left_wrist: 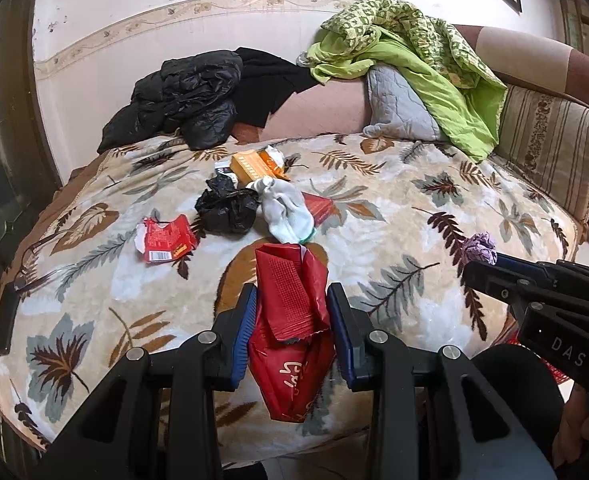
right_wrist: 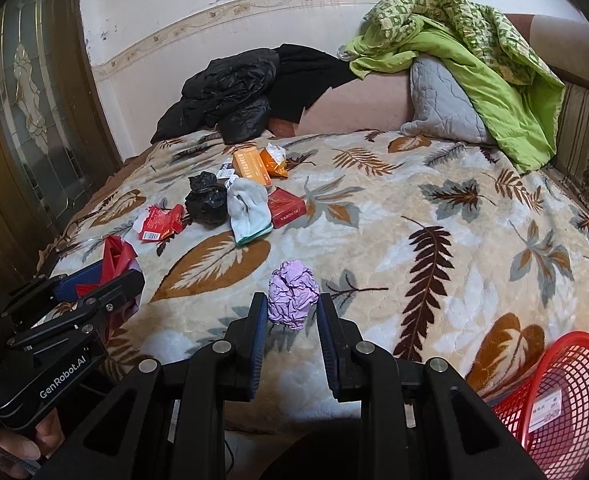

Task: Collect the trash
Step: 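Carry the red wrapper and pink paper over the red wastebasket, then open both tools to drop the wrapper and pink paper into the basket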

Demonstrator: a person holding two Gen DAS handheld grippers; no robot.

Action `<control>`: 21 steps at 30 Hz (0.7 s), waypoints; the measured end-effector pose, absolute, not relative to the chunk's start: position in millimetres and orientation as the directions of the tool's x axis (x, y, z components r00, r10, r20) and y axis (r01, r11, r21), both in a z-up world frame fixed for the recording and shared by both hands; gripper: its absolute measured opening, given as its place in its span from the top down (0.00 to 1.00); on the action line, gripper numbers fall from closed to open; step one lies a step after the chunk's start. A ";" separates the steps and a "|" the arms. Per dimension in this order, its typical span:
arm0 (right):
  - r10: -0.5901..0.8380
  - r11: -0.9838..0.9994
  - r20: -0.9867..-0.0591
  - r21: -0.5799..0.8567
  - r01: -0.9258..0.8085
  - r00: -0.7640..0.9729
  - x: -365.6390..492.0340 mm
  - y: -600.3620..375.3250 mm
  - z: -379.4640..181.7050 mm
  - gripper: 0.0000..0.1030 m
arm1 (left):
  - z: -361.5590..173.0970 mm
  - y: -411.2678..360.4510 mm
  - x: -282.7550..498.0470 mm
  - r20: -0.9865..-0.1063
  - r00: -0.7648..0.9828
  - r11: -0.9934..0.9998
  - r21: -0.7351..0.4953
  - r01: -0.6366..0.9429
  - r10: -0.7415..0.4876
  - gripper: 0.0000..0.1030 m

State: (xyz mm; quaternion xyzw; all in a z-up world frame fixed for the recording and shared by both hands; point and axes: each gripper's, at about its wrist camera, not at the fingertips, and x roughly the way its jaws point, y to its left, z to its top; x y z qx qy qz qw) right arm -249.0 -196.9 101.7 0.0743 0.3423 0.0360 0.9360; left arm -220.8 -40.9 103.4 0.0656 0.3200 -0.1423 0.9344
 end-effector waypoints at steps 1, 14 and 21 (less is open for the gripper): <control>0.113 0.986 -0.632 0.164 -0.010 0.767 -251.1 -200.6 103.1 0.74 | 104.3 -43.6 -220.3 -0.621 0.747 0.947 0.026 0.319 -0.235 0.67; -0.128 0.906 -0.661 0.225 0.358 0.739 -336.6 -348.9 105.1 0.74 | 123.5 -178.6 -244.1 -0.661 0.494 0.710 -0.084 0.699 -0.565 0.66; -0.264 0.803 -0.676 0.241 0.545 0.688 -394.8 -436.7 100.8 0.72 | 113.8 -280.7 -273.4 -0.704 0.260 0.510 -0.167 0.844 -0.661 0.66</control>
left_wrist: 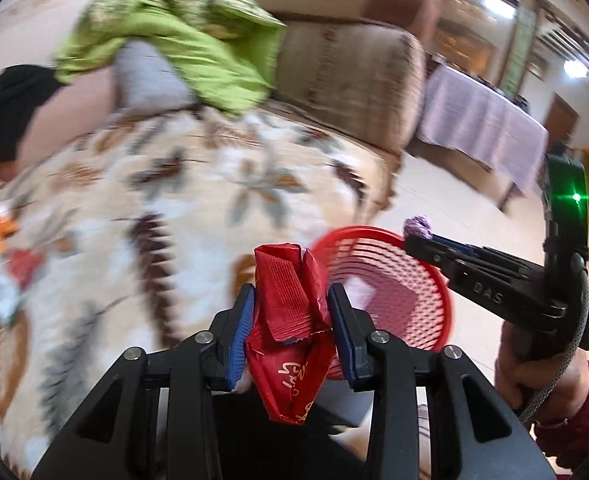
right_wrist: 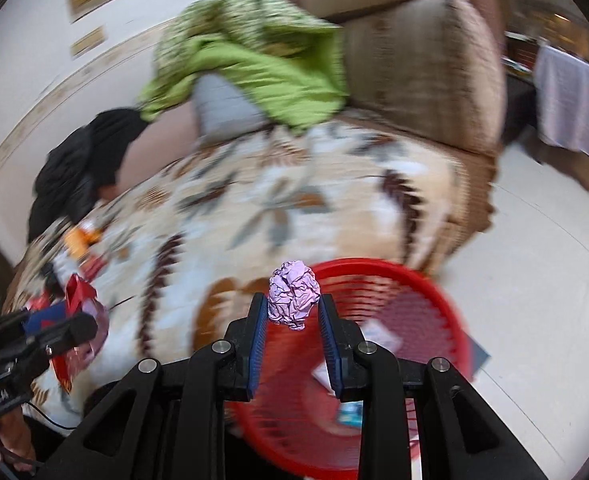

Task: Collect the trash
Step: 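Open both tools to drop the wrapper and pink paper into the basket, then move the left tool to the torn red-and-white box and grasp it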

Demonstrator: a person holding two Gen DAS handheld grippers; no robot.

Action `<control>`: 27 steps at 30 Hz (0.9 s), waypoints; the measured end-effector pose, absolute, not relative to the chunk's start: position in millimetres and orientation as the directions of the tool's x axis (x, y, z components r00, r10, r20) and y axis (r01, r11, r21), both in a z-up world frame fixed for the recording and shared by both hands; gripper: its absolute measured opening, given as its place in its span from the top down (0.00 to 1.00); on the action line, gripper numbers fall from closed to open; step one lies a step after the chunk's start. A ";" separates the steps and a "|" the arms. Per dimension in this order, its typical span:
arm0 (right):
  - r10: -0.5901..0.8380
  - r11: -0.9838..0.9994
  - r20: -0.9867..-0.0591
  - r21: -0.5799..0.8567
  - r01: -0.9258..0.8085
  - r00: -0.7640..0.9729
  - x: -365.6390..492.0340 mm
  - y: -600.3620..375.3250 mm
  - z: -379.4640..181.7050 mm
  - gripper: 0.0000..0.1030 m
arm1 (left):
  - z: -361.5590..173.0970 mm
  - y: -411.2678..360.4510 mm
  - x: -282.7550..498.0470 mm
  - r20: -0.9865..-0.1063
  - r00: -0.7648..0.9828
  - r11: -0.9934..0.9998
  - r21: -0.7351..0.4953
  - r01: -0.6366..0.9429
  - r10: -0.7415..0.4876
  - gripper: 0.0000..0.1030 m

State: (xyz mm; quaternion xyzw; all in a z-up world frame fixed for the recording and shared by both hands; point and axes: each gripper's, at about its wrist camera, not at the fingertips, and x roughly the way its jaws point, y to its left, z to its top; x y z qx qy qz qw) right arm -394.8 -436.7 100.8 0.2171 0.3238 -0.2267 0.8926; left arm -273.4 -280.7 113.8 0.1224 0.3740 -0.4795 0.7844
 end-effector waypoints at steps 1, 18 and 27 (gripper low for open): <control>-0.268 0.793 -0.681 0.246 0.557 0.682 -398.4 -444.4 99.1 0.72 | 111.4 -293.4 -275.9 -0.710 0.238 0.493 -0.174 0.853 -0.663 0.66; -0.323 0.827 -0.644 0.163 0.537 0.693 -382.9 -437.4 112.3 0.41 | 110.9 -279.0 -251.3 -0.684 0.403 0.630 -0.107 0.769 -0.608 0.31; -0.108 0.946 -0.600 0.184 0.268 0.793 -294.2 -340.0 136.3 0.41 | 132.5 -156.7 -218.8 -0.623 0.650 0.834 -0.006 0.551 -0.434 0.31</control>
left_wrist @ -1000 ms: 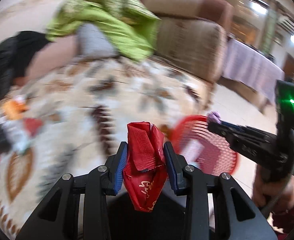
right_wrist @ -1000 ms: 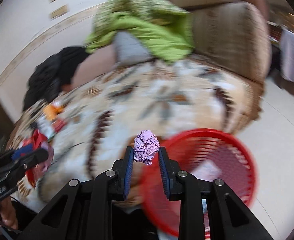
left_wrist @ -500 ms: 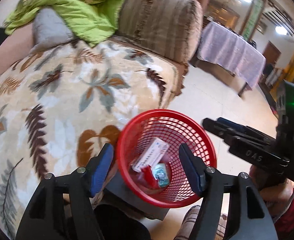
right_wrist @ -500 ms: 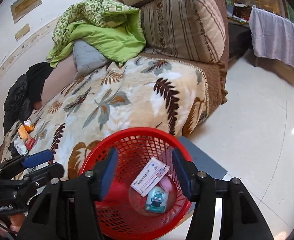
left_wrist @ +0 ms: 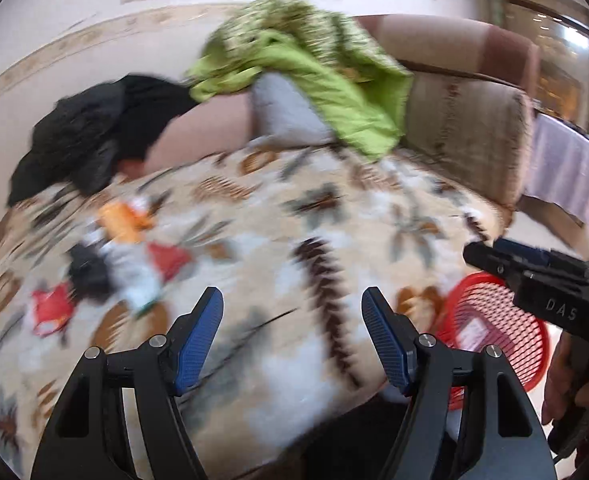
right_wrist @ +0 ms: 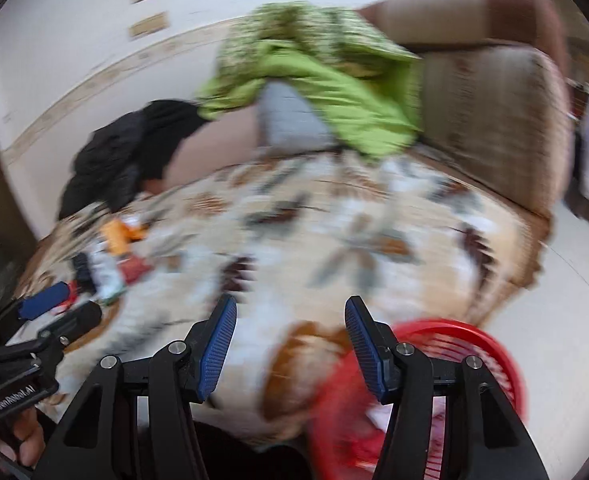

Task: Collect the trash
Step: 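Move the left tool to the torn red-and-white box and grasp it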

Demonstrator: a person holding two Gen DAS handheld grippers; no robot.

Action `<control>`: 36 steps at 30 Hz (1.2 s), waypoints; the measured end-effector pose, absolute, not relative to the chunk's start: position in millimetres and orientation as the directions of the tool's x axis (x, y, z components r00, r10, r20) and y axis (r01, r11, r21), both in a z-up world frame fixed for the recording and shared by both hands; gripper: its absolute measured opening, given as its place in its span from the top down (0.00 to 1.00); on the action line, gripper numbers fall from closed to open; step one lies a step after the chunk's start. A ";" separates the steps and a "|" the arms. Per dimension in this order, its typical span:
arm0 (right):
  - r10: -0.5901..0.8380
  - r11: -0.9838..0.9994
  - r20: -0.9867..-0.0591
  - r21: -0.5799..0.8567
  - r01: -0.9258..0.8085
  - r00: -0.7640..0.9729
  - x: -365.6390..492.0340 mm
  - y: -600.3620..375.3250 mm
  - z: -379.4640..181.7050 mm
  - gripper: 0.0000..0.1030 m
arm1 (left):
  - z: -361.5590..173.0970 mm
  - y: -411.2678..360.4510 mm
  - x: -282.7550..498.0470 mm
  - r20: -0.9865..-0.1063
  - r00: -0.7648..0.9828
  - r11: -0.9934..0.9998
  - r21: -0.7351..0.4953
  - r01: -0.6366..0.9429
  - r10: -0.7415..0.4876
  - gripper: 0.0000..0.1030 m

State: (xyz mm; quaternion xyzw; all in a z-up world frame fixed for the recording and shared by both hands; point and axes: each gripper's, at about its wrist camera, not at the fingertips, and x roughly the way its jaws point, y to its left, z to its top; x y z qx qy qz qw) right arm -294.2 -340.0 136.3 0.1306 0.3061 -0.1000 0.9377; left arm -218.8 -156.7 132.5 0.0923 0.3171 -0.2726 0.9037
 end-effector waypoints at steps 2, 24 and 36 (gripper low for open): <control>-0.048 0.967 -0.597 0.174 0.188 0.800 -273.8 -308.3 138.9 0.41 | 134.0 -125.3 -214.1 -0.613 0.693 0.873 0.013 0.488 -0.379 0.31; 0.139 0.985 -0.686 0.020 -0.173 0.714 -152.5 -123.4 71.5 0.41 | 92.1 105.2 -156.8 -0.693 0.717 0.992 -0.124 -0.011 -0.078 0.31; 0.178 0.984 -0.704 0.121 -0.131 0.688 -140.0 -145.3 56.0 0.41 | 51.3 125.5 -53.3 -0.769 0.624 0.965 -0.247 -0.091 -0.138 0.34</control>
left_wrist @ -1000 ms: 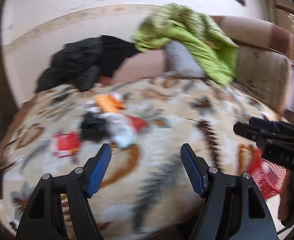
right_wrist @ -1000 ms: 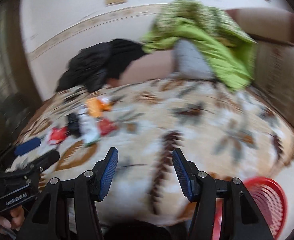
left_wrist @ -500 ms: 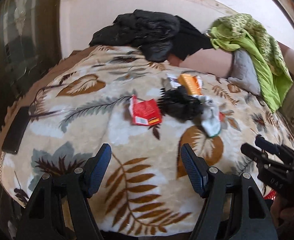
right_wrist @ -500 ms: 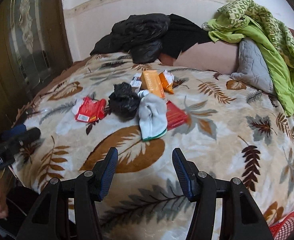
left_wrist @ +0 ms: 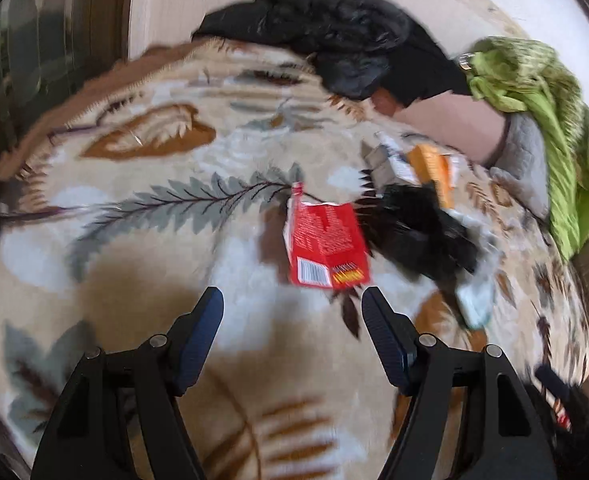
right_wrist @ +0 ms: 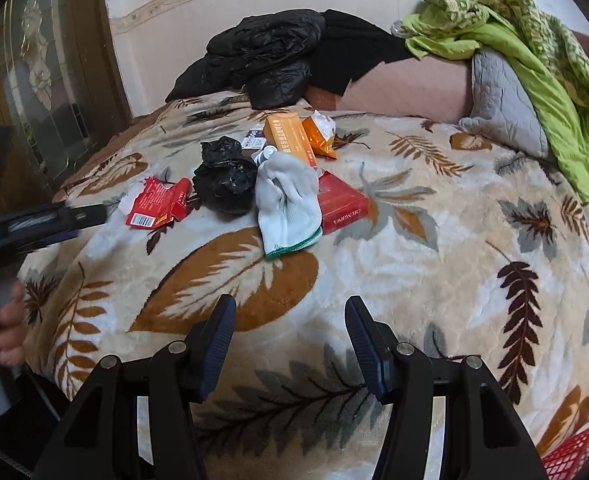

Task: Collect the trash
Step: 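Move the left tool to the torn red-and-white box and grasp it, then grasp the white sock with the right tool while the left tool holds the box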

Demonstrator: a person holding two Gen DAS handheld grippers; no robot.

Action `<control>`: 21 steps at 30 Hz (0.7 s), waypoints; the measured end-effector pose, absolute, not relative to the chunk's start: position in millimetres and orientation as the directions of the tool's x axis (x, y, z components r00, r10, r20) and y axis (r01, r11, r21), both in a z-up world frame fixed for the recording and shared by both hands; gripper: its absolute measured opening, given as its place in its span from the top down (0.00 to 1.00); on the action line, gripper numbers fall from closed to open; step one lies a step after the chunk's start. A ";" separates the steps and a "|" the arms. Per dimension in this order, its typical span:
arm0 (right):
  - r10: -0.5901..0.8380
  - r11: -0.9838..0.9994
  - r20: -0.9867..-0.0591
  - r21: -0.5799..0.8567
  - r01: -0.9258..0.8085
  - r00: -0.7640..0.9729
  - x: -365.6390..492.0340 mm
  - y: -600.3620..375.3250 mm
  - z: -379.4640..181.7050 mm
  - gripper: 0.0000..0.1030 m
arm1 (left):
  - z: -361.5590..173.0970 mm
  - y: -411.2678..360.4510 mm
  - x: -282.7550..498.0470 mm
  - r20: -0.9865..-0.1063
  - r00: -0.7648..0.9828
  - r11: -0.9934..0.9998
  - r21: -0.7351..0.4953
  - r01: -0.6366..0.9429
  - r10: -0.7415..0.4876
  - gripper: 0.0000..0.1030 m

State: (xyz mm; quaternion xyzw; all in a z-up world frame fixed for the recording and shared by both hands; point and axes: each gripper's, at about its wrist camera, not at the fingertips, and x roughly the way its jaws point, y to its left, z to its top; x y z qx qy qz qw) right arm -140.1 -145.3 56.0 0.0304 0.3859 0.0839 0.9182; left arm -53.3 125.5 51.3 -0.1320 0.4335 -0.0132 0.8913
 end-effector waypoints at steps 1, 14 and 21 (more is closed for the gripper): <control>0.183 0.983 -0.702 0.129 -0.129 0.688 -139.3 -145.8 56.1 0.41 | 44.8 127.2 -41.3 -0.777 0.612 0.959 -0.263 -0.108 -0.144 0.36; 0.200 0.978 -0.700 0.100 -0.183 0.685 -43.7 -131.4 57.9 0.37 | 23.8 103.6 -0.8 -0.746 0.665 0.985 -0.133 -0.106 -0.029 0.89; 0.250 0.968 -0.731 0.171 -0.184 0.635 -8.5 -125.5 29.1 0.79 | 34.9 97.8 -18.9 -0.717 0.697 0.993 -0.104 -0.063 -0.031 0.93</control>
